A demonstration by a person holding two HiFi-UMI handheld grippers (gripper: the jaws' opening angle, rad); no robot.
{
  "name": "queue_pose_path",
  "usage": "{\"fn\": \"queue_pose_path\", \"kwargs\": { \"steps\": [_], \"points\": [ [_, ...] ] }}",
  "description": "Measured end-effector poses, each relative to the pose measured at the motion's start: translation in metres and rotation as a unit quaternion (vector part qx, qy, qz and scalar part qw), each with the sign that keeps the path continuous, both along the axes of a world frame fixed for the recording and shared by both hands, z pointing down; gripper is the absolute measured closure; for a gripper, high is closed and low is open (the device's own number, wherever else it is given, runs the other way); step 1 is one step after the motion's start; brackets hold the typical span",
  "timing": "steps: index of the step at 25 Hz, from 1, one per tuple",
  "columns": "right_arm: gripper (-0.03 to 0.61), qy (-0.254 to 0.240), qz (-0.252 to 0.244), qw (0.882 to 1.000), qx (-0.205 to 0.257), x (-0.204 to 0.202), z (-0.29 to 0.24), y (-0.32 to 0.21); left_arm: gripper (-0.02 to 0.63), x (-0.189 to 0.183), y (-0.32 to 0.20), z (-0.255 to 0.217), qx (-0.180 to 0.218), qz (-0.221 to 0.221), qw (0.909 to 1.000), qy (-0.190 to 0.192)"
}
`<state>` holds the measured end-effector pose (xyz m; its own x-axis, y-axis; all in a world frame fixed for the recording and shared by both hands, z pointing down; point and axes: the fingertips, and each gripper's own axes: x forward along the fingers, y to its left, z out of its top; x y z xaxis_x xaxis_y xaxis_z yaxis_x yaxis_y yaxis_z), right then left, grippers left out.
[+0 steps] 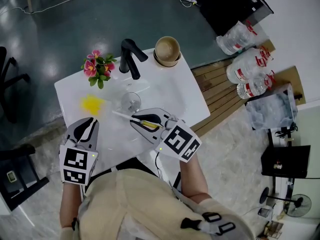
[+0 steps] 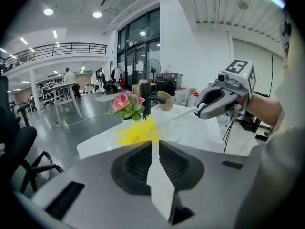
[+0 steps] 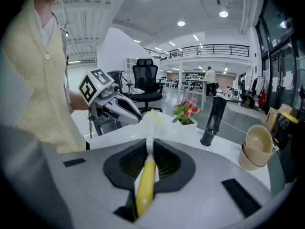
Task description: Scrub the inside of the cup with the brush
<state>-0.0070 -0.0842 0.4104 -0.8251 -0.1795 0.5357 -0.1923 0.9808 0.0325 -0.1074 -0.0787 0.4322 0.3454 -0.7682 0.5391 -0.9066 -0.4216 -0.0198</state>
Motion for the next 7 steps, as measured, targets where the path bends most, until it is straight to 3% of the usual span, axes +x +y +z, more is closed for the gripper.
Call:
{"fn": "queue_pose_path", "kwargs": {
  "steps": [7],
  "points": [
    [0.529, -0.039, 0.004, 0.999, -0.003, -0.004, -0.014, 0.001, 0.558, 0.016, 0.001, -0.009, -0.008, 0.014, 0.9978, 0.064]
  ]
}}
